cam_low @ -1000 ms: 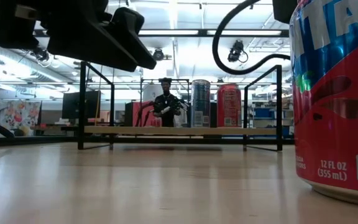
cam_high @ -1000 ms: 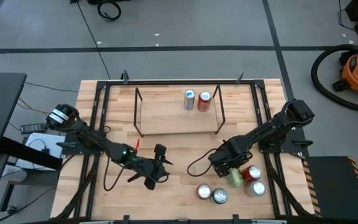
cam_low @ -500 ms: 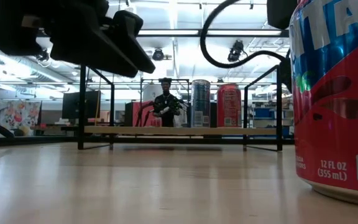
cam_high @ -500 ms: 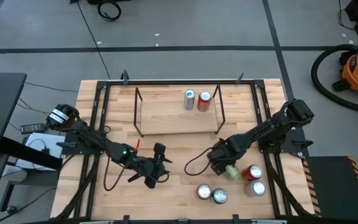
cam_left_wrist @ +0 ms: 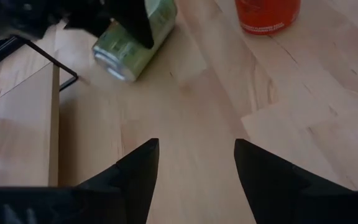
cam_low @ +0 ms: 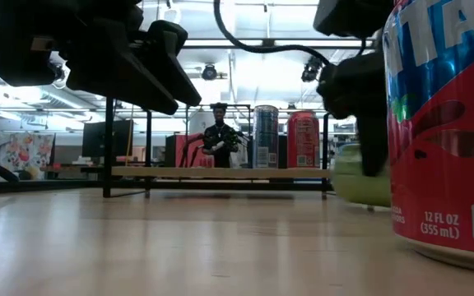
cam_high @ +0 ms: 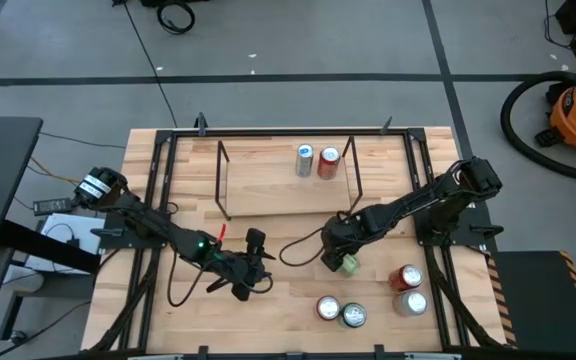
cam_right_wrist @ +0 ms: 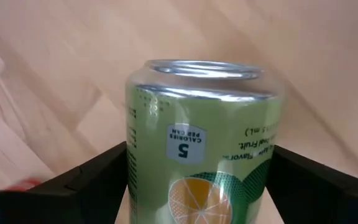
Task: Place canned beverage on shelf
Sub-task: Put the light green soda can on the shelf
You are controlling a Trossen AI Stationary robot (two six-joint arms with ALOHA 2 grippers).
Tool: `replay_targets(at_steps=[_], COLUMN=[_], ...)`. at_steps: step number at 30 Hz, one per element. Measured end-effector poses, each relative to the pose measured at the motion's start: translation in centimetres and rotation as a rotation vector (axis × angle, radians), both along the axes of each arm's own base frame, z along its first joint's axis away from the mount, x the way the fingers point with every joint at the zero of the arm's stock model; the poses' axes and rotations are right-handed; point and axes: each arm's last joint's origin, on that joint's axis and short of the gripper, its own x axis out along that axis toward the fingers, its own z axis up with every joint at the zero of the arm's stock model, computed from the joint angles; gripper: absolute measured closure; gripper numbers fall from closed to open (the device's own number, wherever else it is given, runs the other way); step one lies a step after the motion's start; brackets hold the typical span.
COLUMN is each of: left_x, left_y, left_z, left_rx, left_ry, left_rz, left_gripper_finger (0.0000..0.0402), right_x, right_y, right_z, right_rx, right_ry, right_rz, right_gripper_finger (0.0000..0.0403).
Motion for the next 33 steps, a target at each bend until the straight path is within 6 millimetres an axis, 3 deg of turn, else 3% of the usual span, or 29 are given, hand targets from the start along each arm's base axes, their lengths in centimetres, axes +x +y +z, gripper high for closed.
replay_targets(at_steps=[6, 15, 24, 33], left_x=[0.0, 0.3, 0.8, 0.9], left_y=[0.0, 0.4, 1.4, 1.7], left_z=[0.0, 0.1, 0.2, 0.2], left_rx=[-0.017, -0.036, -0.073, -0.107], left_ry=[-0.001, -0.015, -0.023, -0.027], left_rz=[0.012, 0.035, 0.097, 0.131], left_gripper_finger=[0.0182, 0.0179, 0.0128, 0.0102], right_x=[0.8, 1.6, 5.0, 6.2], right_y=[-0.8, -0.8, -0.3, -0.3], right_z=[0.2, -0.6, -1.6, -1.6], right_rx=[-0.047, -0.071, -0.161, -0.193], right_ry=[-0.072, -0.046, -0.009, 0.001], right_rz=[0.031, 0.098, 0.245, 0.315], right_gripper_finger=[0.0055, 0.0055, 0.0056, 0.0055])
